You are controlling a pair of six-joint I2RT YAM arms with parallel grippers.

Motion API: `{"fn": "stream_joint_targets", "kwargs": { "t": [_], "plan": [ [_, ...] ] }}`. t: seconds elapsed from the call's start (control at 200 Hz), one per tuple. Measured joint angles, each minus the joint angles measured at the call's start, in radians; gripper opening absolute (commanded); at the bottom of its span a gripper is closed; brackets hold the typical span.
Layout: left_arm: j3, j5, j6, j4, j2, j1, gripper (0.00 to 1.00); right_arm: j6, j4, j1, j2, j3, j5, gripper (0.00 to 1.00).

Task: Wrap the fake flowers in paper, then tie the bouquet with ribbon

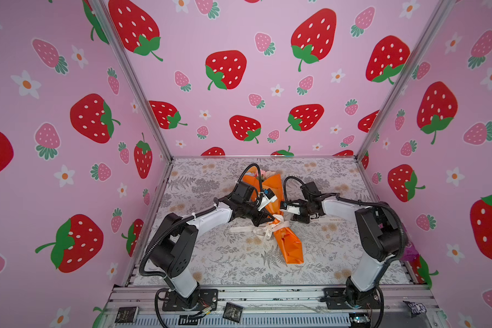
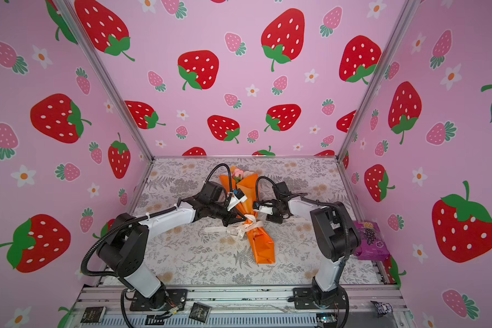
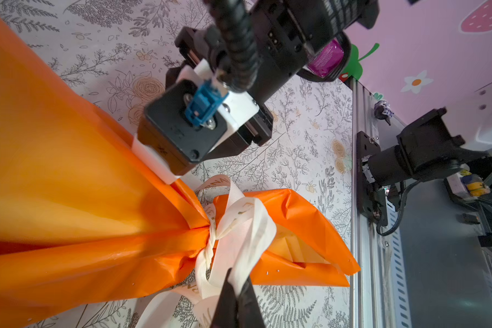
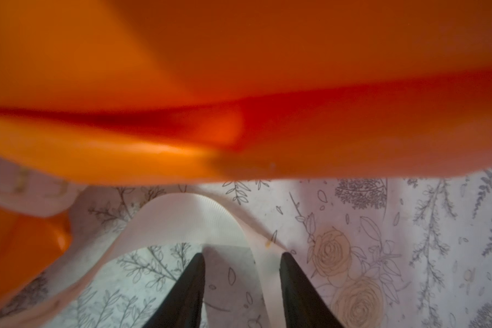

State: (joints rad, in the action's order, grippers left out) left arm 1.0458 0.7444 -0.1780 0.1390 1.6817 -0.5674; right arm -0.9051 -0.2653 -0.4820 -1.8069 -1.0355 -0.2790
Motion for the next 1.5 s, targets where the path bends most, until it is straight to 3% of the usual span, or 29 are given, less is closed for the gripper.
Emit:
{"fn": "stream_joint_targets", "kwargs": {
  "t": [0.175,0.24,0.355,0.5,0.71,0.825,1.095,1.291,1.501],
  "plan": [
    [-0.002,0.000,0.000,0.000,0.000,0.000,0.00,0.015,0.024,0.000,-0.016,-0.009,0.000,0.38],
    [-0.003,0.000,0.000,0.000,-0.001,0.000,0.00,0.021,0.025,0.000,-0.018,-0.010,-0.001,0.23],
    [-0.003,0.000,0.001,0.000,-0.002,0.000,0.00,0.071,0.010,0.001,-0.018,-0.011,0.007,0.04],
    [-0.003,-0.004,0.026,-0.002,-0.009,0.000,0.00,0.163,-0.026,0.006,0.034,0.005,-0.006,0.02],
    [-0.003,-0.004,0.116,-0.008,-0.045,0.000,0.00,0.431,0.009,0.001,0.443,0.131,-0.107,0.00],
    [-0.004,0.002,0.164,-0.008,-0.047,0.000,0.00,0.550,0.018,-0.029,0.562,0.175,-0.195,0.00],
    [-0.005,0.005,0.280,-0.019,-0.047,0.000,0.00,0.700,-0.078,-0.138,0.544,0.245,-0.323,0.00],
    [-0.005,0.021,0.319,-0.023,-0.047,-0.004,0.00,0.836,-0.074,-0.154,0.504,0.226,-0.309,0.00],
    [-0.004,0.045,0.325,0.003,-0.047,-0.007,0.00,1.049,0.108,-0.155,0.373,0.290,-0.277,0.00]
  ]
}}
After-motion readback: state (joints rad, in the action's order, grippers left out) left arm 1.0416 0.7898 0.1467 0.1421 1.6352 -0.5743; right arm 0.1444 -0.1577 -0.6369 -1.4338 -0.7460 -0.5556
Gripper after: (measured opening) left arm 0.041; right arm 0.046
